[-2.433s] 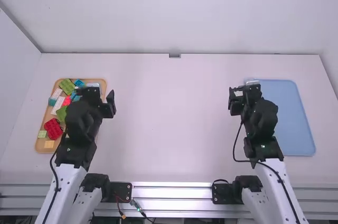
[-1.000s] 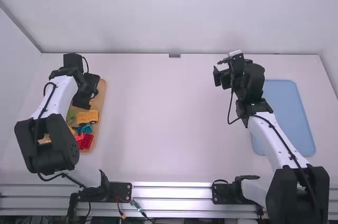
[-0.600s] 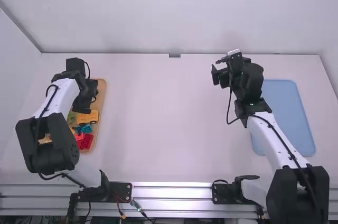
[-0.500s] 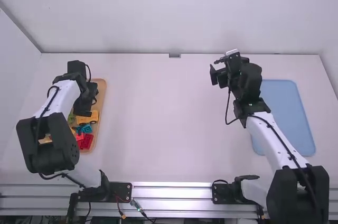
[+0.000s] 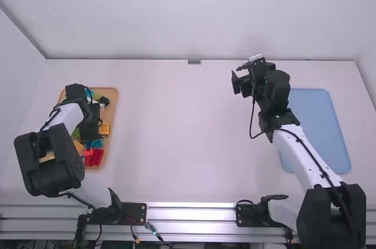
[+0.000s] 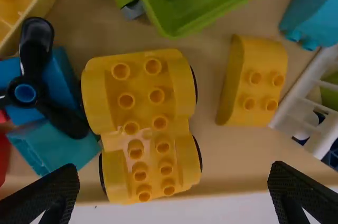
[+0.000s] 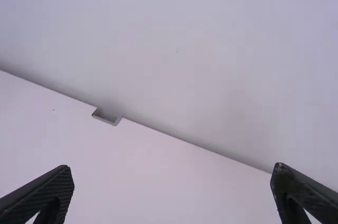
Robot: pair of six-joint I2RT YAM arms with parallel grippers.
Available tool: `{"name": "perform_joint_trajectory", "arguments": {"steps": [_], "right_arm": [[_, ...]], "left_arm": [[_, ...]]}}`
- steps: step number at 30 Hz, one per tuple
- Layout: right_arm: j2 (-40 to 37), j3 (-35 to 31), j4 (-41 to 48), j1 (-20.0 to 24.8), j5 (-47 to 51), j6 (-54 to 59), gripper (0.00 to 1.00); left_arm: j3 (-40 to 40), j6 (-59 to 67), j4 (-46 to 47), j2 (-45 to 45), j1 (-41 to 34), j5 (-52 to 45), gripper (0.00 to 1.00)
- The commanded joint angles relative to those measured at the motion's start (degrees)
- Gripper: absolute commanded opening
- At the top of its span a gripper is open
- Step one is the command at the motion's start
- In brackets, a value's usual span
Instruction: Assemble lego blocks to make yellow taxi
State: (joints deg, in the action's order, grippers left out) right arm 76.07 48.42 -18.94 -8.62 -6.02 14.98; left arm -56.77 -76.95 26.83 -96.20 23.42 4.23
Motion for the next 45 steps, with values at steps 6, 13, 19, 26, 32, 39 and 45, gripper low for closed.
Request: {"name": "perform_joint_trajectory", "arguments": {"steps": [6,13,19,26,32,39,45], "right_arm": [[0.44,2.08,-0.02,0.00,-0.15,-0.20,0.99],[0.44,2.08,-0.20,0.00,-0.15,-0.17,0.99],[0.44,2.08,-0.13,-0.04,-0.15,-0.22,0.99],[0.44,2.08,-0.13,-0.07,-0.17,-0.22,0.99],[0.44,2.08,-0.31,-0.11,-0.17,-0.28,0.99],[0.44,2.08,-0.74,0.00,-0.15,-2.34,0.99],[0.44,2.08,-0.59,-0.04,-0.17,-2.32,0.99]], "left_arm": [[1.22,0.87,0.22,0.39,-0.24,-0.35,0.99],[1.18,0.83,-0.61,0.42,-0.52,-0.79,0.99],[1.18,-2.34,-0.37,0.42,-0.20,-5.18,0.99],[1.14,-5.55,-1.57,0.42,-0.35,-5.22,0.99],[-2.80,-10.73,8.02,0.39,-0.39,-3.08,0.99],[-5.64,-16.46,14.01,0.39,-0.15,-0.39,0.99],[-6.12,-16.33,15.02,-1.18,0.11,-1.22,0.99]]}}
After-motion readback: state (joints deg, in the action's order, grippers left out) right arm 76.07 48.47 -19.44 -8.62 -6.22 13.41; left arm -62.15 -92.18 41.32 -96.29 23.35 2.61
